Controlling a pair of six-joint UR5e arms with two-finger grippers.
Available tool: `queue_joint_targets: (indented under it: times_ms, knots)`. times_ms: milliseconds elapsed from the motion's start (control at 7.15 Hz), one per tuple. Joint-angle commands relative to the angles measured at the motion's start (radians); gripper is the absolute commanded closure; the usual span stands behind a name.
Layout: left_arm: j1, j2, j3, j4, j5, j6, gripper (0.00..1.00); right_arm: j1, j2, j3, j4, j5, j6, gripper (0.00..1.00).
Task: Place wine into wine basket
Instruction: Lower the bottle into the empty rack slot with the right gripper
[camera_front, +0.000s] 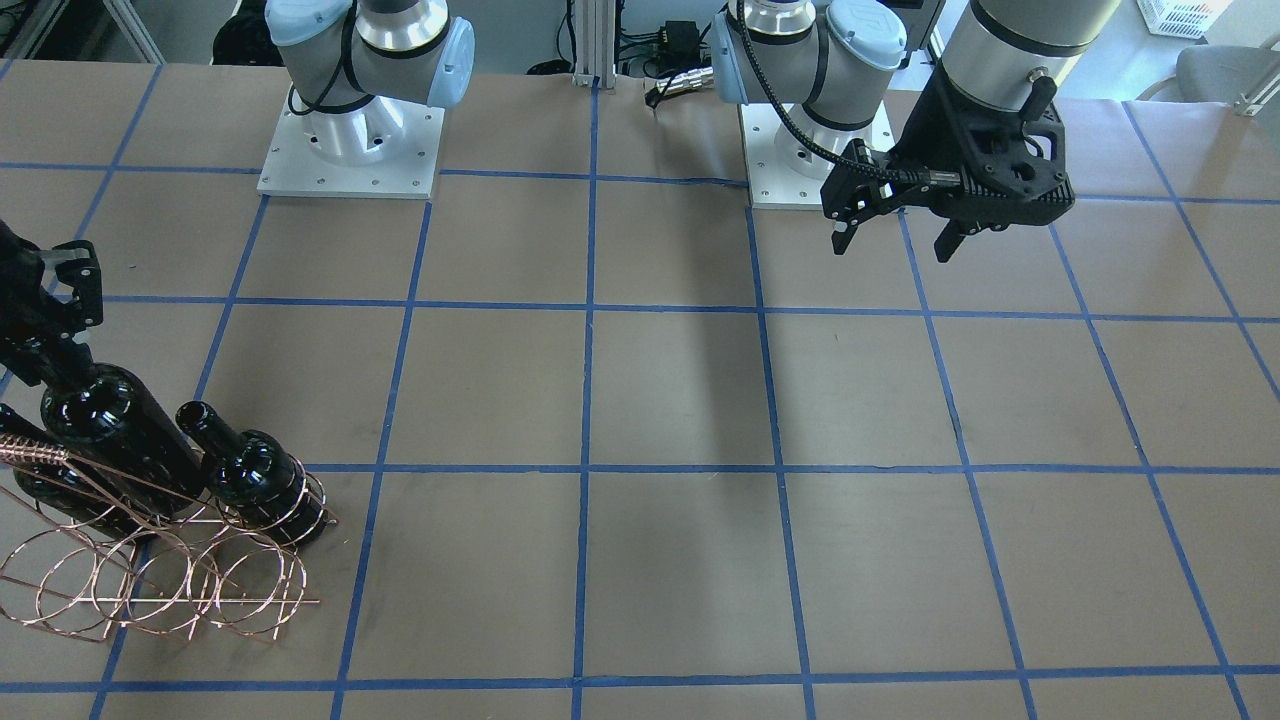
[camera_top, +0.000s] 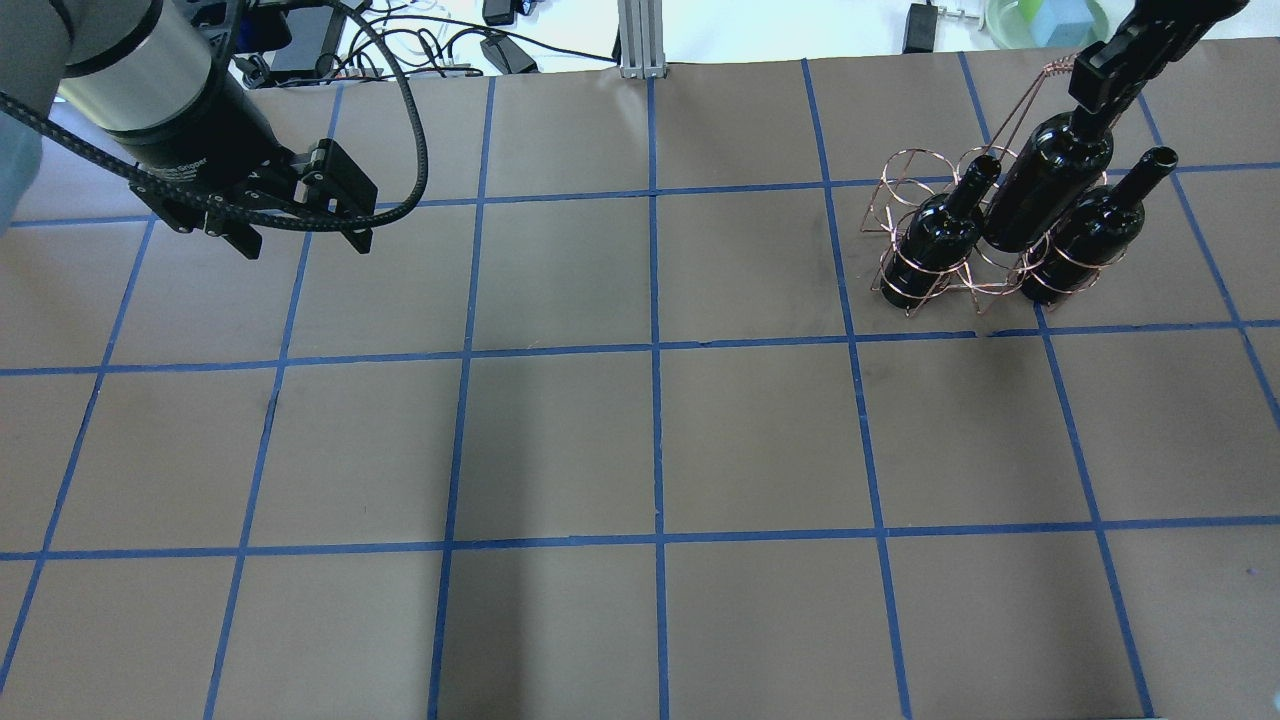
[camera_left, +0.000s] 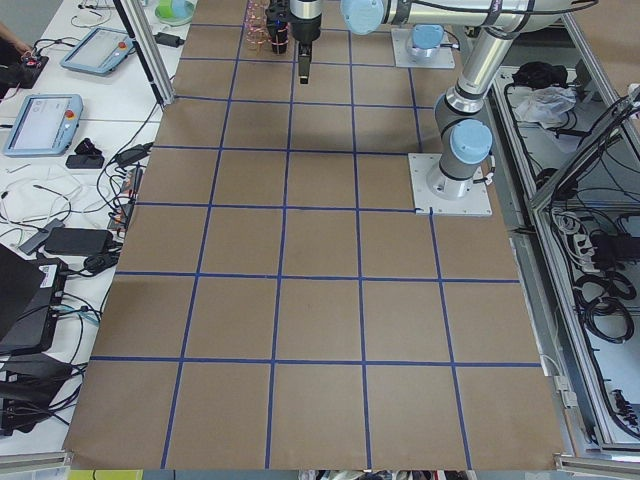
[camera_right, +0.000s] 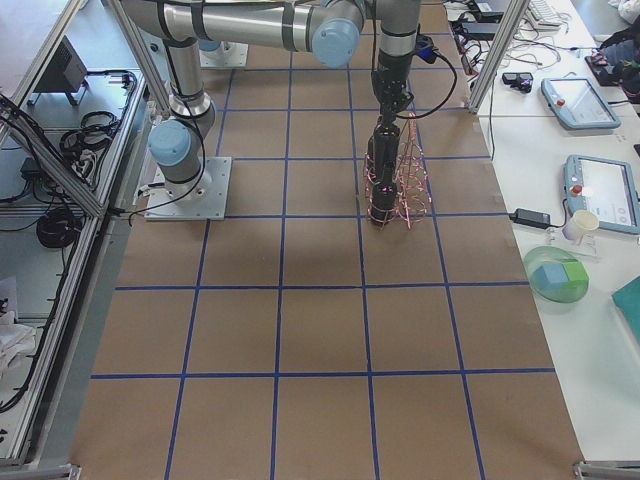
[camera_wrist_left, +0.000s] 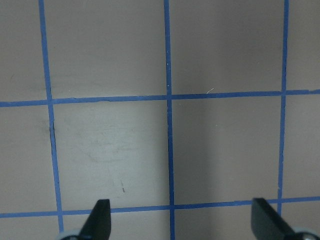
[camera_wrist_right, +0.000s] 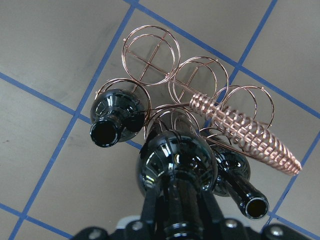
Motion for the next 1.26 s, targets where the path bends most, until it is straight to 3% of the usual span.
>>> queue_joint_targets:
  times_ms: [0, 1118]
  knots:
    - [-0.001, 0.0, 0.0, 0.0, 0.001, 0.001, 0.0, -0.024, 0.008, 0.002, -0.003, 0.01, -0.002, 1.0]
    - [-0.001, 0.002, -0.003, -0.002, 0.001, 0.004, 0.0, -0.024, 0.045, 0.017, -0.003, 0.018, -0.031, 1.0]
